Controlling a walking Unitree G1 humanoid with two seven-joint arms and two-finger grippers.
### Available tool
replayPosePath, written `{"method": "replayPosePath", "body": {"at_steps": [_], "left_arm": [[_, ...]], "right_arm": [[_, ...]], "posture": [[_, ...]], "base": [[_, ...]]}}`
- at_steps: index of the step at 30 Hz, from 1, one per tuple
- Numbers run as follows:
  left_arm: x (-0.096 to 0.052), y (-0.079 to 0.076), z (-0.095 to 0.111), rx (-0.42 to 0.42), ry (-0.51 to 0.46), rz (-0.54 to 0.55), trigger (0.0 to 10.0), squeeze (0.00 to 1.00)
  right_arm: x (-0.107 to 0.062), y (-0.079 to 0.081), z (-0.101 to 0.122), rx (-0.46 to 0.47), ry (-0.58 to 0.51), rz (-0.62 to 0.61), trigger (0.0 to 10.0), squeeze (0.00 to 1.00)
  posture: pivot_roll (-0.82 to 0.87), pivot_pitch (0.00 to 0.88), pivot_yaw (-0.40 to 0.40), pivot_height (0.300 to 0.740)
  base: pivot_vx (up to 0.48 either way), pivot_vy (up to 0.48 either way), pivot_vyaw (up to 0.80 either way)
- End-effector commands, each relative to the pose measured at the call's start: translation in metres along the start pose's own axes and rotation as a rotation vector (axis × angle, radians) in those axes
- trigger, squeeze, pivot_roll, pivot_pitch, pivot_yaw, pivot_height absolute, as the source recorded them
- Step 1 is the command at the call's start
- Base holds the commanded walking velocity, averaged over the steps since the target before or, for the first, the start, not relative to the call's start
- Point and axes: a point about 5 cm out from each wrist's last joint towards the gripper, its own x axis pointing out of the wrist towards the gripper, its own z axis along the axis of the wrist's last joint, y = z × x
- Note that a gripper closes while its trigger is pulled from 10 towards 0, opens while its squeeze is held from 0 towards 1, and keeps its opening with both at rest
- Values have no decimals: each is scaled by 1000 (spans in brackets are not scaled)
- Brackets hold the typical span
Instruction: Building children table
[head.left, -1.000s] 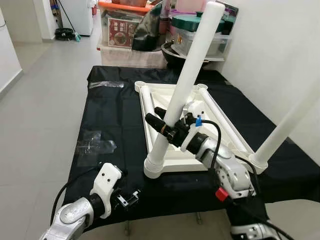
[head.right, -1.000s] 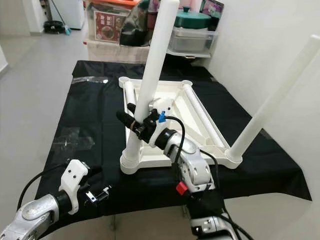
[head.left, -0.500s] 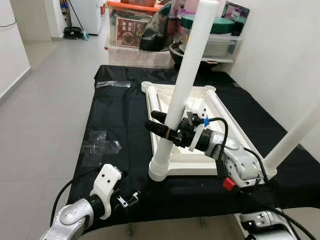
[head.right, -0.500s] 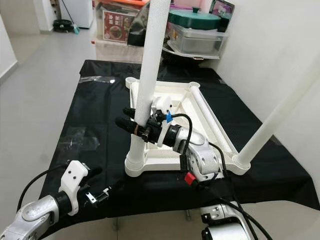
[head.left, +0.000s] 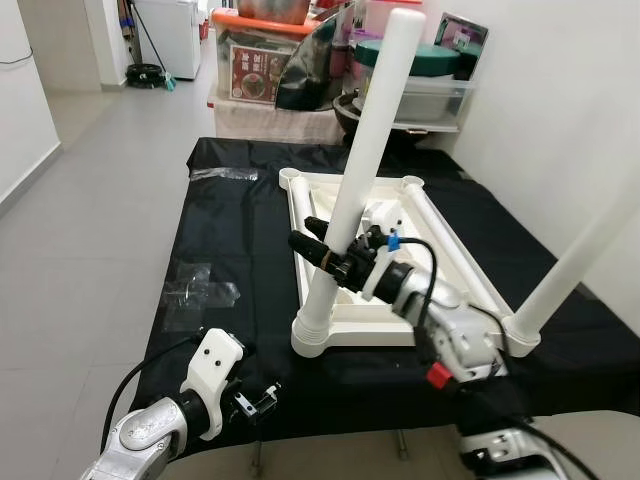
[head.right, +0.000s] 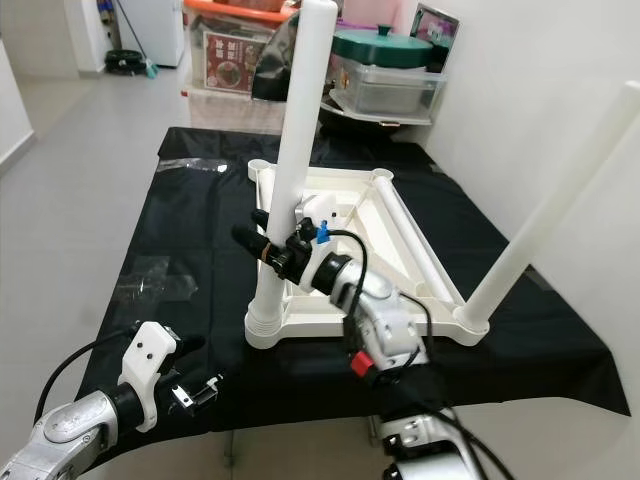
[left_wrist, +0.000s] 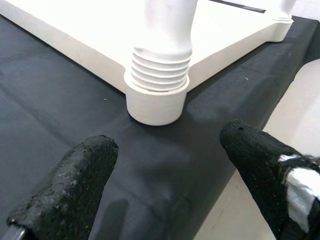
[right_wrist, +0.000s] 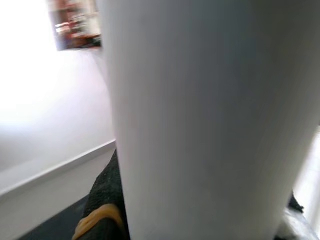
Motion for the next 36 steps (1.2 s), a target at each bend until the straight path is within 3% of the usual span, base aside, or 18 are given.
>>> {"method": "replayPosePath", "body": {"at_steps": [1, 3, 4, 6, 10, 12, 17, 23, 29, 36], "left_arm": [[0, -2, -2, 2, 11, -5, 10000, 0], [0, -1, -2, 3, 11, -5, 10000, 0], [0, -1, -2, 3, 11, -5, 10000, 0], [0, -1, -2, 4, 10, -1, 10000, 0], [0, 0, -2, 5, 10, 0, 10000, 0], [1, -1, -2, 3, 8, 1, 10000, 0], [2, -2, -2, 2, 7, 3, 10000, 0], [0, -1, -3, -2, 7, 15, 10000, 0], [1, -1, -3, -4, 7, 13, 10000, 0], [1, -1, -3, -3, 8, 9, 10000, 0]], "right_arm": [[-14, -8, -48, 86, 215, -123, 0, 0], [-18, -14, -55, 72, 256, -262, 0, 0], [-18, -14, -55, 72, 256, -262, 0, 0], [-23, -18, -61, 36, 307, -378, 0, 0], [-24, -19, -63, 23, 321, -412, 0, 0], [-26, -21, -70, -25, 378, -502, 0, 0], [-27, -24, -72, -35, 390, -550, 0, 0], [-33, -37, -62, 3, 312, -821, 0, 0], [-32, -38, -50, 20, 242, -896, 0, 0], [-29, -39, -44, 27, 217, -901, 0, 0]], "posture": [[68, 0, -138, 740], [68, 0, -138, 740], [68, 0, -138, 740], [65, 0, -141, 740], [65, 0, -141, 740], [65, 0, -146, 740], [65, 0, -146, 740], [68, 0, -151, 740], [64, 0, -147, 740], [60, 0, -145, 740]], "base": [[0, 0, 0], [0, 0, 0], [0, 0, 0], [0, 0, 0], [0, 0, 0], [0, 0, 0], [0, 0, 0], [0, 0, 0], [0, 0, 0], [0, 0, 0]]}}
